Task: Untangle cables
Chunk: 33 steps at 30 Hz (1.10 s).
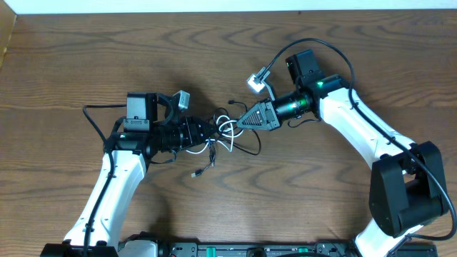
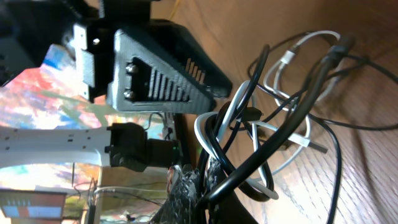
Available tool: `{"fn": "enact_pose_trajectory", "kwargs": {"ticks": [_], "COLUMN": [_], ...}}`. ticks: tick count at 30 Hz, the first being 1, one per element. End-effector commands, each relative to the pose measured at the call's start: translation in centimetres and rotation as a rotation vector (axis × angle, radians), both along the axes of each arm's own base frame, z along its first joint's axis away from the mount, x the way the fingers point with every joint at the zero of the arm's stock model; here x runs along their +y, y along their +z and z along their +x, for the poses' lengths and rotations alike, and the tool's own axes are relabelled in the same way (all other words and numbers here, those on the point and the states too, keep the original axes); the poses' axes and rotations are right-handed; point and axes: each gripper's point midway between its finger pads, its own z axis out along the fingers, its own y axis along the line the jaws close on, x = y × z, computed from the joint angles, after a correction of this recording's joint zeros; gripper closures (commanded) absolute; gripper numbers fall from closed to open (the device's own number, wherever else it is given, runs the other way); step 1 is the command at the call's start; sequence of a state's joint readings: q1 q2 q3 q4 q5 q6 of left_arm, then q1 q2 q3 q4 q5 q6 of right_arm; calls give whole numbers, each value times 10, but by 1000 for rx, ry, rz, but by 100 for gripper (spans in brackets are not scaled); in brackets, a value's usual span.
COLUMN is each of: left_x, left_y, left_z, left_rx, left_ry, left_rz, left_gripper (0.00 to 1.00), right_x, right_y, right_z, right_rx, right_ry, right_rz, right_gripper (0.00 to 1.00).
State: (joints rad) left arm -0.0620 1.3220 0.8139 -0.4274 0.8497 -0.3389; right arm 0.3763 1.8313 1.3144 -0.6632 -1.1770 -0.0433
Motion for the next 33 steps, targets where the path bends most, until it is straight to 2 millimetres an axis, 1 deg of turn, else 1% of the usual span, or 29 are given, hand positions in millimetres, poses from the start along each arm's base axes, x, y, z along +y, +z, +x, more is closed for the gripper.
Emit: {"fn": "enact_pose_trajectory", "kwargs": {"ticks": [1,6,12,22,29,33], "left_x": [1,1,-1,-5,-16,-16], "left_y": [-1,-3,-1,4,23,24], "left_z": [1,-3,-5,-5,1,2], "left_rx": [-4,17,21,8,-73,-84], "left_ry": [-2,-3,-13,-34,-87,-87], "left_rz": [17,19,3,-28,-111,-111], "left_gripper": [64,64,64,64,64,64], "right_x": [-1,1,5,7,7,7], "right_y": [4,8,24,30,34,37], "right_z": [3,0,-4,-3,-5,-7], "right_rx": [23,36,35,55,63,72], "right_ry": [-22,-8,31,33,43,54], "right_rz": [-8,18,110,136,153,174], "right_gripper": [99,99,99,99,99,99]}}
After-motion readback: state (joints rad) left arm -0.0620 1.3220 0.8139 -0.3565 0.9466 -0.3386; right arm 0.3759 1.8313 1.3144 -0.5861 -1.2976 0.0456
